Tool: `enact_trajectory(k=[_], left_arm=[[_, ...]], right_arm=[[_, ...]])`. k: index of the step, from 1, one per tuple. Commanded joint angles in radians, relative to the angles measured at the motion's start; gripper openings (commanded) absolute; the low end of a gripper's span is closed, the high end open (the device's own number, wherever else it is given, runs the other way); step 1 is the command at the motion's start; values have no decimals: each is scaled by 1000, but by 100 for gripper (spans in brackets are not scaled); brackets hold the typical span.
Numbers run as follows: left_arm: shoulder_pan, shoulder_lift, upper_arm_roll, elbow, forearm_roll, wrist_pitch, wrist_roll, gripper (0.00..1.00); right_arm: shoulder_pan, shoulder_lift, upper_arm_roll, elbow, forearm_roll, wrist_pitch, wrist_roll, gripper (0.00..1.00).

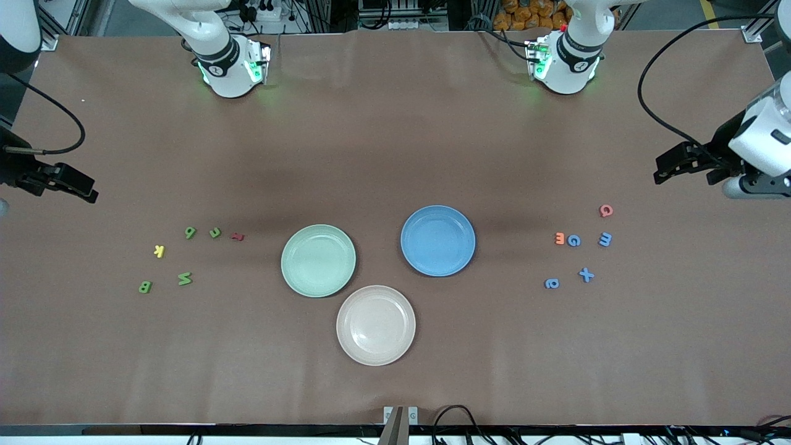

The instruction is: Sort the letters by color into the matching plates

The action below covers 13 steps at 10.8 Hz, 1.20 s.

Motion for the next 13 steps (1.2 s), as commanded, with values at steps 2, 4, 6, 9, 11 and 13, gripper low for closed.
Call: enact_trajectory(k=[2, 4, 6, 9, 11, 13], left_arm=[[2, 30, -2, 28, -29, 12, 6, 100], [5, 44, -2, 26, -33, 18, 6, 100], [11, 88, 0, -15, -24, 62, 9, 100], [42, 93, -3, -171, -26, 263, 45, 100], [46, 93, -5, -282, -24, 391, 83, 100], [39, 140, -3, -305, -23, 449, 118, 100]], right_arm=[[-7, -10, 1, -89, 45, 112, 13, 100], [-10, -4, 1, -137, 52, 178, 13, 100], [-16, 20, 0, -149, 87, 197, 13, 100], [-45, 74, 0, -149, 121, 215, 13, 100], [-65, 114, -3, -149, 143, 237, 15, 100], [-74, 157, -14, -151, 164, 264, 38, 100]])
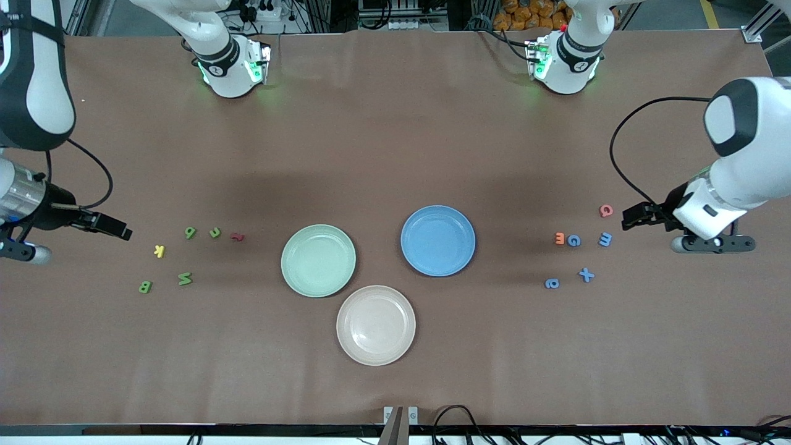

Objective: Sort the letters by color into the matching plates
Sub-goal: 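Lower the left gripper onto the blue X while the right gripper reaches the green N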

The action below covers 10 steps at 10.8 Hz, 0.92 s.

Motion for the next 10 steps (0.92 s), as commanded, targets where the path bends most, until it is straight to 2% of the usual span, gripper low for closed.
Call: enact_trajectory(k=[1, 4, 5, 8, 10], left_arm=[[0, 65, -3, -38, 3, 109, 31, 100], [2, 173, -1, -31, 15, 248, -47, 100], [-4, 205, -3, -21, 52, 288, -62, 100], [-20, 286, 0, 11, 64, 313, -235, 100], [-21, 331, 0, 39, 121, 313, -402, 100]], right_arm=[[-15, 60, -9, -3, 32, 58, 79, 100], [-6, 124, -9, -3, 32, 134, 272, 100], [-5, 146, -10, -3, 34, 156, 344, 100], [5, 189, -26, -3, 98, 202, 537, 100], [23, 215, -45, -3, 112, 242, 698, 100]])
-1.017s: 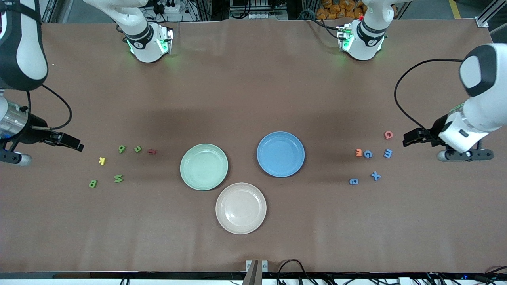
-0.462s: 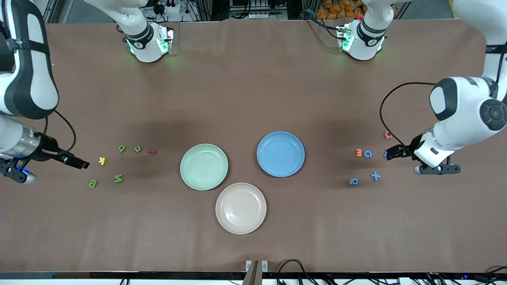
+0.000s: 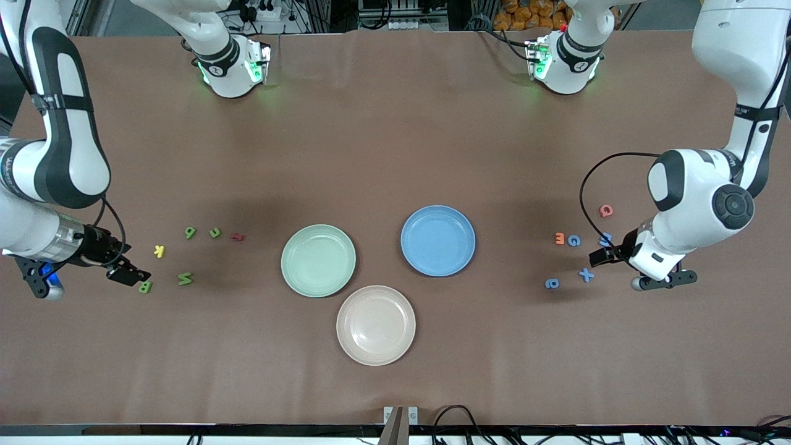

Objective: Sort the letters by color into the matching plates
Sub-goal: 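Lower the left gripper onto the blue X while the right gripper reaches the green N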

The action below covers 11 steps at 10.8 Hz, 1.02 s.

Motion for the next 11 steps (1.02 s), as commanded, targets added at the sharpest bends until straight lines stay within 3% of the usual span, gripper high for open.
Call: enact_trajectory(k=[1, 5, 11], left_arm=[[-14, 78, 1, 59, 127, 3, -282, 100], [-35, 207, -1, 151, 176, 3, -624, 100], [-37, 260, -1, 178, 176, 23, -652, 100]], right_arm=[[35, 43, -38, 7, 31, 63, 258, 100], [81, 107, -98, 5, 29, 141, 471, 100], [143, 213, -151, -10, 29, 278, 628, 100]])
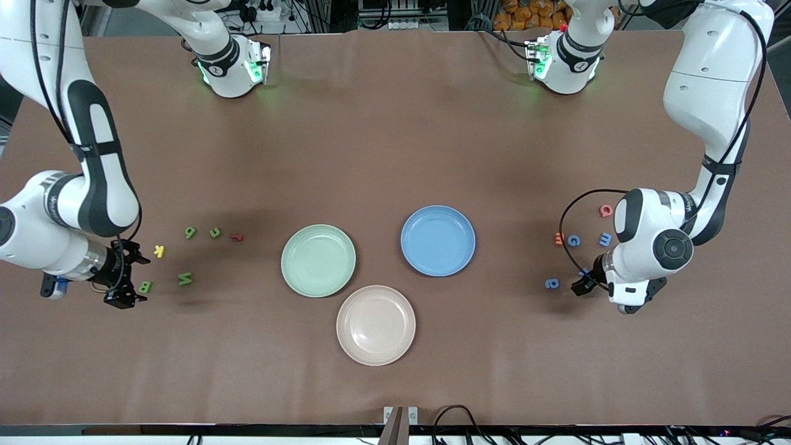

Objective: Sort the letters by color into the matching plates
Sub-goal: 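Lower the left gripper onto the blue X while the right gripper reaches the green N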

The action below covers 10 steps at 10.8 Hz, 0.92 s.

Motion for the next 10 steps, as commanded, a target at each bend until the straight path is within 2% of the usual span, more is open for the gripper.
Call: enact_trajectory(k=[1, 7, 10], left_arm=[[25, 8, -1, 2, 28, 58, -32, 100], [28, 5, -3, -53, 16, 101, -40, 100], [25, -4, -3, -81, 16, 101, -57, 100]], right_arm=[[59, 74, -28, 1, 16, 99, 124, 100], [64, 133, -28, -5, 40, 170, 143, 100], [67, 127, -26, -73, 39, 232, 135, 100]])
